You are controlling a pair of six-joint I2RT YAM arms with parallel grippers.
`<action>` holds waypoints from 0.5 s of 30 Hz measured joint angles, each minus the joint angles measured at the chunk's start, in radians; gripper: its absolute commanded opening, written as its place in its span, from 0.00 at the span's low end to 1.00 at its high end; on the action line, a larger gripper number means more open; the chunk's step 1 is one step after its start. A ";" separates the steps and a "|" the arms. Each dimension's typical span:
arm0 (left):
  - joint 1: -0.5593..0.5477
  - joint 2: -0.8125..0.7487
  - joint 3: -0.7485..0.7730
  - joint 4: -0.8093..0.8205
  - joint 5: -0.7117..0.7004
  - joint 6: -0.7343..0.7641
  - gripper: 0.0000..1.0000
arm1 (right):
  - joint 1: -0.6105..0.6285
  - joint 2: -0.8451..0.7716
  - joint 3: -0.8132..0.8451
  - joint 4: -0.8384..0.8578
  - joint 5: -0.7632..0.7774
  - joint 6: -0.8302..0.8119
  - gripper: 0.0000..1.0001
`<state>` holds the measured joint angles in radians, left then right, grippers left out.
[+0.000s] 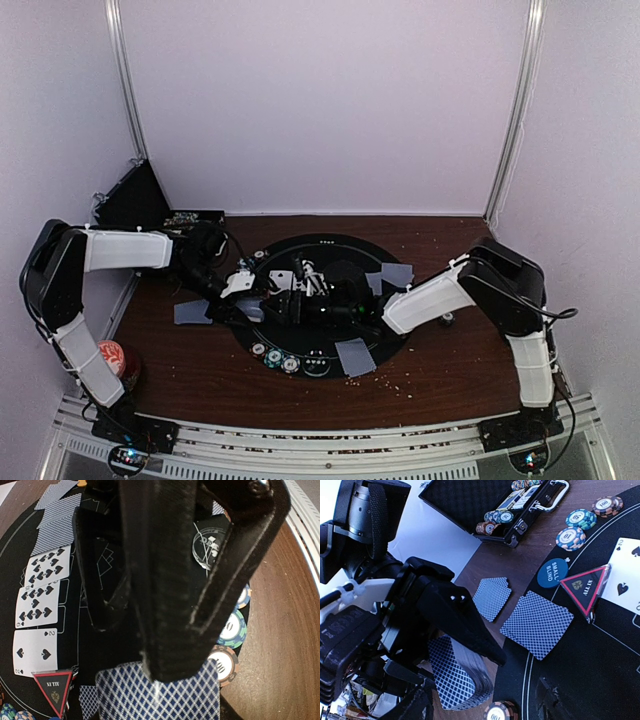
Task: Distribute texas hold em gaming equipment
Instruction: Pass from the left arm to the right
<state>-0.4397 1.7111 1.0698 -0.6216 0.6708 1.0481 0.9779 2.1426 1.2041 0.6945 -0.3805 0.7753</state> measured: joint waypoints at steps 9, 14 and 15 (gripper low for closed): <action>0.000 0.000 0.000 0.000 0.000 0.000 0.47 | 0.003 0.073 0.059 0.039 -0.060 0.045 0.66; 0.000 0.000 0.000 0.000 0.000 0.000 0.47 | 0.003 0.123 0.088 0.062 -0.074 0.080 0.62; 0.000 0.000 0.000 -0.001 -0.002 0.000 0.47 | 0.003 0.131 0.092 0.073 -0.077 0.093 0.60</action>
<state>-0.4397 1.7111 1.0698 -0.6224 0.6693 1.0481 0.9813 2.2738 1.2961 0.7677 -0.4580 0.8688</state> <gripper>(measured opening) 0.477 0.630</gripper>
